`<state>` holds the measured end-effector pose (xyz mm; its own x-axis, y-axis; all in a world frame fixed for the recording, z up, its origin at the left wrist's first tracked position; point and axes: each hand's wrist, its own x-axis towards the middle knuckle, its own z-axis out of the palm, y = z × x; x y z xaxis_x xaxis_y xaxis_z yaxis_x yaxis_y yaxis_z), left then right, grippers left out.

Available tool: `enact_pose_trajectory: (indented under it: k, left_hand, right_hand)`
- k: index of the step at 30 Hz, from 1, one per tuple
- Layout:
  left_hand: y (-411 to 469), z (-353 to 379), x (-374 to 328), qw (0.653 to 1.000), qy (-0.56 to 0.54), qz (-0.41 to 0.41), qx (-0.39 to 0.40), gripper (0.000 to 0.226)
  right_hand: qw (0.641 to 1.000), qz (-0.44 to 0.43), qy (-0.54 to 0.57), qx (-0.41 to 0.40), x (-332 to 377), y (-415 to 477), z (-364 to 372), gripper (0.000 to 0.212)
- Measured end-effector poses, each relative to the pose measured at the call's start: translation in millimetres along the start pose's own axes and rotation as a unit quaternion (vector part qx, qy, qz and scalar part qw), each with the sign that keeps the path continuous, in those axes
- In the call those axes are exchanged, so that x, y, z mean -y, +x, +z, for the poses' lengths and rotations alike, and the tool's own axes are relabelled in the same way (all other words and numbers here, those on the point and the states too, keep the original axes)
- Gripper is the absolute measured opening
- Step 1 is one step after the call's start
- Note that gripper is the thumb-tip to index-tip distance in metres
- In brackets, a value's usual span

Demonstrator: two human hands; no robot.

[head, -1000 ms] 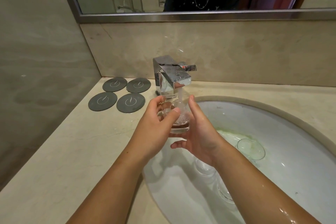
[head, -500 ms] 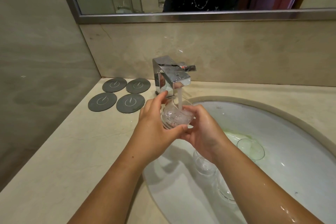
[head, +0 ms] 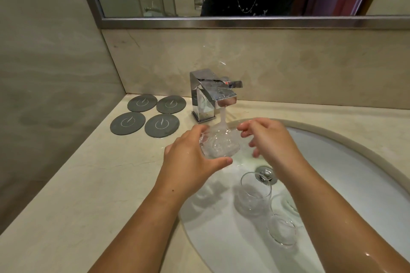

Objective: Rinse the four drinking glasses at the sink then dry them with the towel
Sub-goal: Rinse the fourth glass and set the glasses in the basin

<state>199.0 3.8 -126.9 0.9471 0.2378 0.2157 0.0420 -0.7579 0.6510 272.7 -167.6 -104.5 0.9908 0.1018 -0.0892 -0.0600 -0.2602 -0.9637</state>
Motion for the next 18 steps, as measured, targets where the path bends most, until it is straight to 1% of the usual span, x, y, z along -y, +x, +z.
enact_pose_trajectory:
  k: [1, 2, 4, 5, 8, 11, 13, 18]
  left_hand:
    - [0.8, 0.7, 0.3, 1.0, 0.012, -0.004, -0.008, 0.085]
    - [1.6, 1.6, 1.0, 1.0, 0.025, -0.003, -0.017, 0.086]
    - [3.9, 2.6, 3.1, 0.999, 0.042, 0.0, -0.028, 0.085]
    - [4.8, 2.4, 4.0, 0.998, 0.045, -0.003, -0.032, 0.086]
    - [5.5, 1.7, 4.7, 0.999, 0.039, -0.003, -0.036, 0.086]
    - [3.7, 2.8, 1.3, 0.999, 0.033, 0.019, -0.039, 0.088]
    - [3.1, 3.7, -0.3, 0.998, 0.036, 0.034, -0.039, 0.088]
    - [3.6, 3.7, -0.6, 0.997, 0.031, 0.057, -0.03, 0.09]
  right_hand:
    - [1.0, -0.014, -0.007, 0.022, 3.2, -0.6, -4.9, 0.033]
    - [0.998, -0.018, -0.01, 0.062, 6.5, -2.3, -8.6, 0.034]
    - [0.989, -0.005, -0.022, 0.144, 10.5, -6.4, -11.8, 0.036]
    - [0.986, 0.003, -0.028, 0.162, 10.7, -7.4, -11.9, 0.036]
    - [0.984, 0.013, -0.013, 0.177, 4.5, -7.9, -7.4, 0.036]
    - [0.97, 0.04, 0.02, 0.24, -1.8, -10.3, -0.6, 0.037]
    - [0.961, 0.053, 0.014, 0.272, -3.7, -11.6, 2.7, 0.04]
    - [0.966, 0.025, 0.015, 0.256, -0.1, -15.2, 8.2, 0.048]
